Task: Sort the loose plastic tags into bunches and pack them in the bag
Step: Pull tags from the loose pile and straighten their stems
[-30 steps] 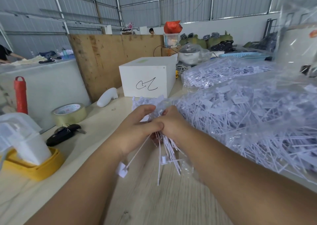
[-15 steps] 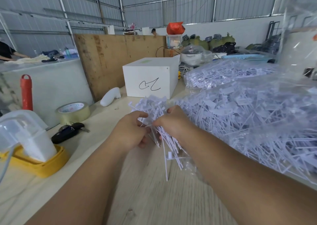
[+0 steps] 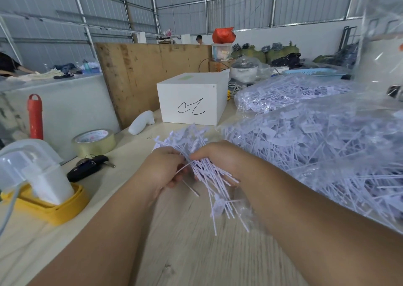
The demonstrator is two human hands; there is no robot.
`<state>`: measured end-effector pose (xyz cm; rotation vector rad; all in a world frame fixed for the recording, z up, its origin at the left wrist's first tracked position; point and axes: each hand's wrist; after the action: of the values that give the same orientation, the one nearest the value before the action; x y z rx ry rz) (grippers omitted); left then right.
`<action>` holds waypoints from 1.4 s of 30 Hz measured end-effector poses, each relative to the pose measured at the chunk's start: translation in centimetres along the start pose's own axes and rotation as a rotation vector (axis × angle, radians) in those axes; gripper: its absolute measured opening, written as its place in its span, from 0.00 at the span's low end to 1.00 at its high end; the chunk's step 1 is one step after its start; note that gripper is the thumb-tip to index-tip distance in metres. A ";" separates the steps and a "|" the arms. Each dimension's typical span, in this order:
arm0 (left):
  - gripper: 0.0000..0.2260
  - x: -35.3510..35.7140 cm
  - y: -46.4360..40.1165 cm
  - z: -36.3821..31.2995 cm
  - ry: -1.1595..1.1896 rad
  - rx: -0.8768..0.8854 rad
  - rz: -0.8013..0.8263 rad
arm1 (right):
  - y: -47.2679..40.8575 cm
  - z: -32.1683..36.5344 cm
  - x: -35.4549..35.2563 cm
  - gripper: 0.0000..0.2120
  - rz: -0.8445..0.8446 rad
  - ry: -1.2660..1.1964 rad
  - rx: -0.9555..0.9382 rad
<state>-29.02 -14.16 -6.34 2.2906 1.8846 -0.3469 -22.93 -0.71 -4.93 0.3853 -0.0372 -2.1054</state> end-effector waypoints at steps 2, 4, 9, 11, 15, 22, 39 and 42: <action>0.10 0.2 0.1 -0.3 -0.031 0.034 0.011 | 0.4 0.1 0.3 0.09 0.118 -0.120 0.035; 0.09 0.6 0.3 -0.7 -0.013 0.047 0.019 | 0.7 0.4 0.6 0.07 0.209 -0.219 0.076; 0.10 1.0 0.8 -1.0 0.054 0.062 0.049 | 0.6 0.7 0.3 0.14 0.130 -0.181 0.031; 0.09 1.1 0.9 -0.8 0.009 0.080 0.036 | 0.6 0.5 -0.1 0.16 0.056 -0.094 0.009; 0.09 1.1 0.5 -0.4 -0.069 0.154 -0.046 | 0.5 -0.1 -1.3 0.16 -0.119 0.099 -0.092; 0.09 0.6 0.5 0.1 -0.269 0.232 -0.120 | 1.7 -0.1 -3.6 0.16 -0.259 0.292 -0.260; 0.25 4.8 7.1 -4.0 0.018 0.441 0.212 | 5.8 2.2 -4.7 0.07 -0.409 -0.306 -0.442; 0.12 4.9 7.0 -3.6 -0.016 0.477 0.205 | 6.2 2.0 -3.8 0.15 -0.336 -0.116 -0.430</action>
<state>-21.01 -9.99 -4.38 2.7331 1.6757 -0.8608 -16.49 -1.11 -0.94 0.0081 0.4327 -2.3862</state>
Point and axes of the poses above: each hand's wrist, its own y-axis away from the middle knuckle, its own x-axis out of the palm, z = x × y, and after that the axes turned 14 degrees about -z, right-handed
